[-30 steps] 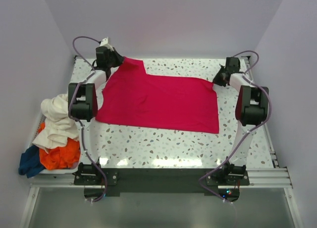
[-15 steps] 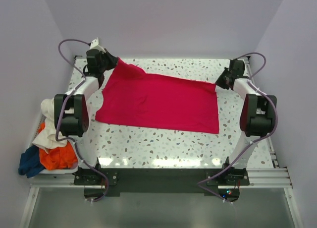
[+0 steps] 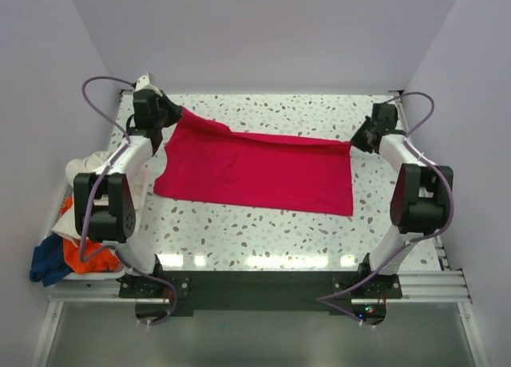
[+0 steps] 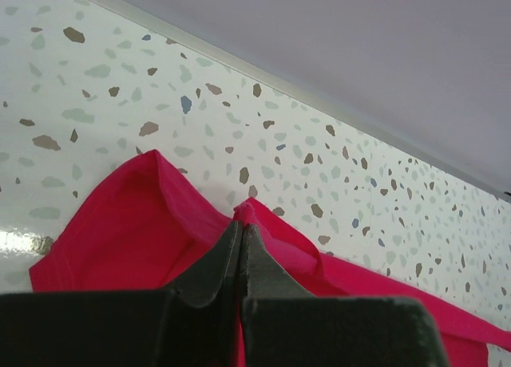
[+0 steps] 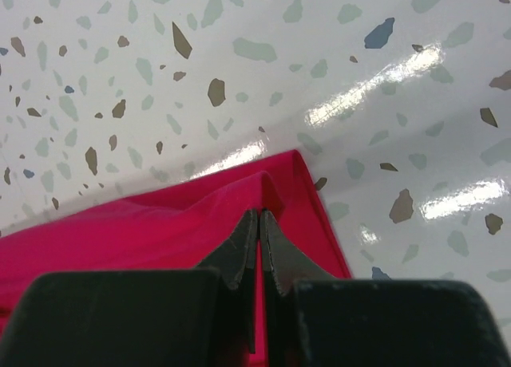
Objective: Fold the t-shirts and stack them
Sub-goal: Fold the tshirt
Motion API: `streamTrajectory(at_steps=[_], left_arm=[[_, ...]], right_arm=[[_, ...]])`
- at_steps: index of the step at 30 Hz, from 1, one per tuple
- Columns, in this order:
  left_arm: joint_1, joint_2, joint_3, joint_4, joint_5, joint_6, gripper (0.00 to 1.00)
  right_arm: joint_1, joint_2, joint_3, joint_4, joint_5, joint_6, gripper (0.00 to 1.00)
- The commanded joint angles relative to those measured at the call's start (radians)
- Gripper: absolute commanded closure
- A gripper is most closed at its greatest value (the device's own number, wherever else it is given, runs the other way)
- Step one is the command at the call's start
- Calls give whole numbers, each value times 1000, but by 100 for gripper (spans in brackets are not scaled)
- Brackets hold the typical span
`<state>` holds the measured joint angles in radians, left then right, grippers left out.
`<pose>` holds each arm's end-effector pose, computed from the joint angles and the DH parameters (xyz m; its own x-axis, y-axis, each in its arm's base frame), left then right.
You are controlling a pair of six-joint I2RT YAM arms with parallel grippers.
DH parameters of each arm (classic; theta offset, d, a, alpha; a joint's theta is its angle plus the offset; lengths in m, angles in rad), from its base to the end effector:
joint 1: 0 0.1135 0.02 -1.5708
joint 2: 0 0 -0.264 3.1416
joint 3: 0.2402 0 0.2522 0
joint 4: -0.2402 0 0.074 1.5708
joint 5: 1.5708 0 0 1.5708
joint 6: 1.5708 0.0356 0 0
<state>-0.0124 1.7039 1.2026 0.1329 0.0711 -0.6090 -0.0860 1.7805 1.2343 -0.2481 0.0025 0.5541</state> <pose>0.4008 -0.0075 0.2706 -0.3403 -0.5664 -0.7506 -0.1415 0.8200 -0.5546 0.3908 -0.0338 0.2176 -0.5583 0.5763 -0.5969 0.4485 0.8149 0.3672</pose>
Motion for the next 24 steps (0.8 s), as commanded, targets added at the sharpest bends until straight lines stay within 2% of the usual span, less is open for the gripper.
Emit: streamTrajectory(at_steps=[1, 24], left_arm=[[12, -88, -31, -45, -59, -15, 100], [45, -309, -242, -131, -134, -67, 100]], right_arm=[[-8, -75, -36, -13, 40, 15, 100], [-8, -276, -240, 1, 44, 18, 100]])
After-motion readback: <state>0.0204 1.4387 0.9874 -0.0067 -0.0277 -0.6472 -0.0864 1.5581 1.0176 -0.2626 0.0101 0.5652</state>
